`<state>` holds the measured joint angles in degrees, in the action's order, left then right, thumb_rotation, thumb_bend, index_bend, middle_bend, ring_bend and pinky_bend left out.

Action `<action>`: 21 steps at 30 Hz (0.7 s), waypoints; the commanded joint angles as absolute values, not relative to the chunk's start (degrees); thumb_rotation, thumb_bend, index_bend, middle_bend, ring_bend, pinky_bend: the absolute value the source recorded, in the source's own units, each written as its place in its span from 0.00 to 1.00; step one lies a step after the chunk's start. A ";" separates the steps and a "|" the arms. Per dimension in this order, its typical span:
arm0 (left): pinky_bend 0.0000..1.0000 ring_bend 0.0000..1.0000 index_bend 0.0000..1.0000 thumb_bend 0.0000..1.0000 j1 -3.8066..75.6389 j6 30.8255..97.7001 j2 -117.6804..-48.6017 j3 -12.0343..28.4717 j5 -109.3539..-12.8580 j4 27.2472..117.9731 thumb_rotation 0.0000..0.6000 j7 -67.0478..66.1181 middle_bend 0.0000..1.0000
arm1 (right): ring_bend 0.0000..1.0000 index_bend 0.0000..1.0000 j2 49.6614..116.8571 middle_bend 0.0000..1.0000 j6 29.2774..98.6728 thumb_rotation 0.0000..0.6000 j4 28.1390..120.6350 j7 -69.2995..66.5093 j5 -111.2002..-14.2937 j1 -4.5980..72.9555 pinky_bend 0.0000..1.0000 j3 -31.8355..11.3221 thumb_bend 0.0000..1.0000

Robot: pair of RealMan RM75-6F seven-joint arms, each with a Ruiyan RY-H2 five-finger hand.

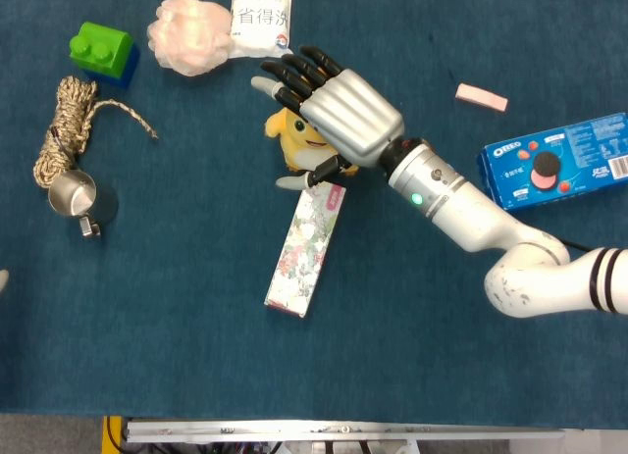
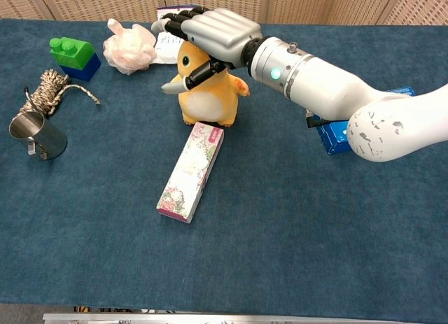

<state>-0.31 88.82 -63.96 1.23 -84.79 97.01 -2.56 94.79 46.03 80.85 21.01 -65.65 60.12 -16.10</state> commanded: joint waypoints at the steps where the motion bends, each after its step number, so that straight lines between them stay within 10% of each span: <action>1: 0.18 0.22 0.21 0.13 -0.43 88.83 -63.91 1.26 -84.52 96.89 1.00 -2.52 0.25 | 0.00 0.07 95.47 0.05 45.53 0.28 79.66 21.27 -64.88 60.40 0.00 -15.56 0.00; 21: 0.18 0.22 0.21 0.14 -0.16 87.92 -64.09 1.57 -83.90 96.66 1.00 -2.40 0.25 | 0.00 0.05 93.31 0.04 48.16 0.28 81.31 20.42 -65.66 59.54 0.00 -14.66 0.00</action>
<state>-0.17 87.92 -64.09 1.57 -83.90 96.66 -2.41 93.33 48.16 81.29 20.45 -65.67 59.52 -14.63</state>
